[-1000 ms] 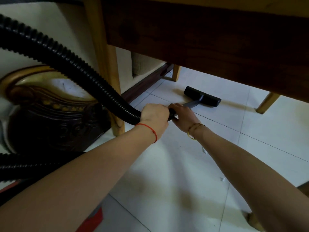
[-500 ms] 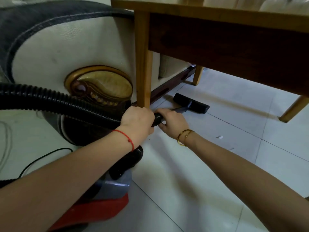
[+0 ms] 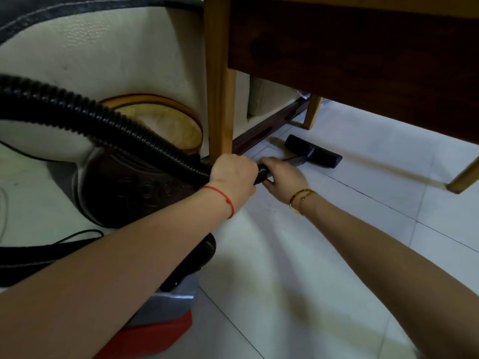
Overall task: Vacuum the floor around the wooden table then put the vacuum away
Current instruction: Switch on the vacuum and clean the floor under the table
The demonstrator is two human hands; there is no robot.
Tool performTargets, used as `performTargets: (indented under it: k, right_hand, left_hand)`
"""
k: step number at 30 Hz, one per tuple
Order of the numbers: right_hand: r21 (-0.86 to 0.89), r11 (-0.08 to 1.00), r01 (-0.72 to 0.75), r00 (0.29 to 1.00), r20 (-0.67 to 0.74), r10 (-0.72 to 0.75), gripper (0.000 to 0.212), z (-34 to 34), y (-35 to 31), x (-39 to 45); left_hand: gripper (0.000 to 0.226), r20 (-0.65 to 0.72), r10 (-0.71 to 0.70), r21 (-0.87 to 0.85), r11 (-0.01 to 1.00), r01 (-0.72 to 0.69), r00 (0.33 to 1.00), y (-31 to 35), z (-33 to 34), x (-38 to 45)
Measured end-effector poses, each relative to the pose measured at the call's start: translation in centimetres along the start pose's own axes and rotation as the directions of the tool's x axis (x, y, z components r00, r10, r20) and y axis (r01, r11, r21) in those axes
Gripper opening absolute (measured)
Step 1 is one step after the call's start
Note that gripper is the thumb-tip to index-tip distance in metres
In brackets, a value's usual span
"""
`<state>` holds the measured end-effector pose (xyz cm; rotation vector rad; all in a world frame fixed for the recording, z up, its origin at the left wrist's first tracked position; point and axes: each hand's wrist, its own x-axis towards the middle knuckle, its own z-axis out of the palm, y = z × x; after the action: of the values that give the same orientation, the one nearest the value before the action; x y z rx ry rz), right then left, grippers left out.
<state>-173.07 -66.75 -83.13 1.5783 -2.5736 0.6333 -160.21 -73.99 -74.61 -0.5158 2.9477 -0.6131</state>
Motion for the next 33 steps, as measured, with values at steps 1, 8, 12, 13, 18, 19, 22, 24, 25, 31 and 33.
performTargets:
  k: [1, 8, 12, 13, 18, 19, 22, 24, 25, 31, 33]
  right_hand:
    - [0.011, 1.000, -0.005, 1.000, 0.010, 0.005, 0.022, -0.2, 0.9, 0.3]
    - [0.038, 0.996, -0.079, 0.993, 0.091, 0.076, 0.028, -0.4, 5.8, 2.0]
    - [0.043, 0.994, -0.101, 0.986, 0.137, 0.095, 0.023, -1.2, 5.9, 1.6]
    - [0.048, 0.993, -0.112, 0.982, 0.159, 0.103, 0.022, -1.6, 5.4, 1.3]
    - [0.108, 0.990, -0.088, 0.971, 0.233, 0.061, 0.023, -4.0, 0.7, -1.1]
    - [0.119, 0.990, -0.077, 0.969, 0.244, 0.046, 0.024, -4.6, -0.5, -1.6]
    - [0.159, 0.984, -0.074, 0.963, 0.268, 0.029, 0.026, -6.5, -4.3, -2.8]
    - [0.197, 0.977, -0.080, 0.960, 0.277, 0.023, 0.025, -7.9, -6.8, -3.6]
    - [0.211, 0.974, -0.082, 0.959, 0.282, 0.019, 0.024, -8.7, -8.0, -4.0]
    - [0.282, 0.948, -0.149, 0.911, 0.412, 0.021, 0.027, -13.0, -14.5, -5.8]
    - [0.308, 0.934, -0.183, 0.890, 0.455, 0.024, 0.028, -14.2, -16.6, -6.4]
  left_hand:
    - [0.026, -0.002, 0.007, -0.008, 1.000, -0.007, 1.000, 0.4, 0.1, 1.0]
    - [0.027, 0.041, 0.004, -0.084, 0.996, 0.000, 0.999, 2.8, 0.6, 5.8]
    - [0.025, 0.054, 0.014, -0.133, 0.991, -0.007, 0.998, 3.2, 0.2, 5.9]
    - [0.024, 0.053, 0.012, -0.153, 0.988, -0.004, 0.999, 3.1, -0.1, 5.4]
    - [0.031, 0.027, -0.008, -0.196, 0.981, 0.013, 1.000, 1.3, -2.2, -0.2]
    - [0.031, 0.063, -0.018, -0.180, 0.983, 0.029, 0.998, 0.7, -3.0, -1.4]
    - [0.030, 0.196, -0.046, -0.138, 0.988, 0.074, 0.979, -0.9, -5.6, -4.0]
    - [0.030, 0.246, -0.062, -0.158, 0.982, 0.103, 0.967, -2.2, -7.5, -5.8]
    - [0.030, 0.254, -0.066, -0.172, 0.979, 0.112, 0.965, -2.9, -8.4, -6.8]
    - [0.028, 0.301, -0.042, -0.234, 0.965, 0.117, 0.953, -6.9, -13.6, -12.5]
    - [0.027, 0.321, -0.057, -0.239, 0.961, 0.139, 0.946, -7.9, -14.8, -14.3]
